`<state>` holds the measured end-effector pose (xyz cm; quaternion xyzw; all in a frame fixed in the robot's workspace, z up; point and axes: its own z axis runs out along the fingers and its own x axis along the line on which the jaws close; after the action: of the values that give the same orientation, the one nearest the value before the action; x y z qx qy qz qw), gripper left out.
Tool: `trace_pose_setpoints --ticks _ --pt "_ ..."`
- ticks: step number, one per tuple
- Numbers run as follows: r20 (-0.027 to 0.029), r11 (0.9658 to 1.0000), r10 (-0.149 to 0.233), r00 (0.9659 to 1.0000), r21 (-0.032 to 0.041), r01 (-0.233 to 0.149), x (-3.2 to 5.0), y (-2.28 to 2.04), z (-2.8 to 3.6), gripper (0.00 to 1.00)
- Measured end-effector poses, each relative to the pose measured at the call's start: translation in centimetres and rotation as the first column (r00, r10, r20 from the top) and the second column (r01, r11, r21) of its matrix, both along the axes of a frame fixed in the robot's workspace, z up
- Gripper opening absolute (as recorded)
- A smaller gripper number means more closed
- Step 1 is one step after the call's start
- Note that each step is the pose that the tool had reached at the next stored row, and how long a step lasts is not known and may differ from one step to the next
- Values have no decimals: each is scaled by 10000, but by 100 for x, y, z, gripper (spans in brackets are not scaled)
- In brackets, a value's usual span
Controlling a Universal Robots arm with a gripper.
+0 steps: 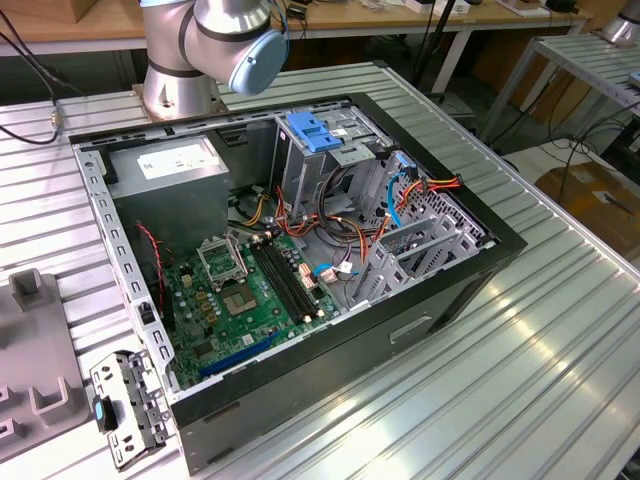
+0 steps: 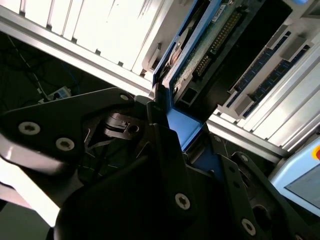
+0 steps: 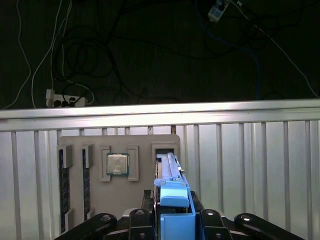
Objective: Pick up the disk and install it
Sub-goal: 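Pick up the disk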
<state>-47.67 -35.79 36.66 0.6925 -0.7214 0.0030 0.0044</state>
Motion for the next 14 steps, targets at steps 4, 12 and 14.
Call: trace_pose_setpoints --ticks 4,12,14 --pt "0 10000 0 10000 0 0 0 0 19 37" --pt "1 10000 0 10000 0 0 0 0 71 37" --pt "0 10000 0 10000 1 0 0 0 83 37"
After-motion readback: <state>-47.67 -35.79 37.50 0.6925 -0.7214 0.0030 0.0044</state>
